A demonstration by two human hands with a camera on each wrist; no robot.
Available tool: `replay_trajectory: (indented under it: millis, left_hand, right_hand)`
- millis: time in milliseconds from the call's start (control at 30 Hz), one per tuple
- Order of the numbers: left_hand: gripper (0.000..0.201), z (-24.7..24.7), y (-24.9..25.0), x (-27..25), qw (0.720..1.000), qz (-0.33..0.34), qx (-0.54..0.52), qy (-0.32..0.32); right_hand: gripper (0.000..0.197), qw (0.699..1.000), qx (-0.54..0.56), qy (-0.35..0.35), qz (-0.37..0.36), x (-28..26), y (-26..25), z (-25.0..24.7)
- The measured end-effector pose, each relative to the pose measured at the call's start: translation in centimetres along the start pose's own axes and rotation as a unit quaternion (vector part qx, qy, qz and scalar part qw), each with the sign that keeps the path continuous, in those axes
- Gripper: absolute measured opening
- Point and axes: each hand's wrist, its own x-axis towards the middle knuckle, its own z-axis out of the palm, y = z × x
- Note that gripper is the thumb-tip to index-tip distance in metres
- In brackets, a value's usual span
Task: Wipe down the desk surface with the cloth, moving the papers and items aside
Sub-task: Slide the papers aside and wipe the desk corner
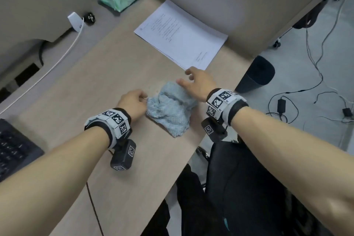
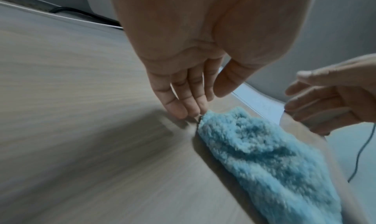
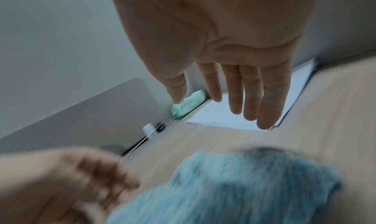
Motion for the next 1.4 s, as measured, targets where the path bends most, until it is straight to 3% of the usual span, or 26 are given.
replay_trajectory:
  millis: [133,267,467,533,667,800,967,1033,1133,1167,1300,1400]
  left_hand:
    - [0.011,-1.3,1.4,1.8,0.996,-0.035,-0.077,0.027]
    - [0.009,-2.8,4.2,4.3,0.985,-0.061,-0.159,0.025]
    - [0.008,-3.3,9.4,7.9,0.972,-0.106,-0.211,-0.008]
    - [0.006,-3.0,10.5,8.9,0.964,-0.127,-0.233,-0.022]
    - [0.006,-2.2,11.8,10.4,0.957,-0.144,-0.25,-0.042]
    - [0.008,-2.1,12.2,10.7,0.941,-0.168,-0.289,-0.043]
    - [0.04,-3.4,10.6,9.1,0.913,-0.21,-0.348,0.015]
    - [0.043,-4.4,9.3,8.2,0.892,-0.222,-0.391,0.033]
    - [0.031,-6.1,7.2,6.1,0.836,-0.215,-0.501,0.057]
    - [0.026,-6.7,6.6,5.4,0.829,-0.213,-0.511,0.075]
    - [0.015,-9.0,1.3,1.6,0.875,-0.217,-0.404,0.154]
    - [0.008,-10.1,-4.3,-2.0,0.891,-0.225,-0.358,0.166]
  right_hand:
    - [0.042,0.981,0.129,0.045,0.141,5.4,3.0,-4.7]
    - [0.037,0.903,0.313,0.074,0.285,10.2,5.9,-8.0]
    - [0.019,0.822,0.464,0.085,0.319,14.8,7.6,-9.5]
    - [0.014,0.813,0.475,0.08,0.326,15.7,7.5,-9.8]
    - [0.008,0.817,0.459,0.024,0.348,16.8,7.0,-9.9]
    - [0.005,0.87,0.376,-0.022,0.317,17.2,6.0,-9.3]
    - [0.014,0.835,0.473,-0.057,0.274,16.2,3.8,-8.4]
    - [0.015,0.835,0.481,-0.085,0.253,15.2,2.5,-8.0]
    - [0.009,0.859,0.441,-0.148,0.215,13.7,0.5,-6.5]
    - [0.008,0.868,0.425,-0.169,0.195,13.1,-0.2,-6.0]
    - [0.016,0.904,0.339,-0.228,0.124,10.0,-4.0,-2.1]
    - [0.013,0.919,0.26,-0.285,0.082,7.6,-7.5,1.9]
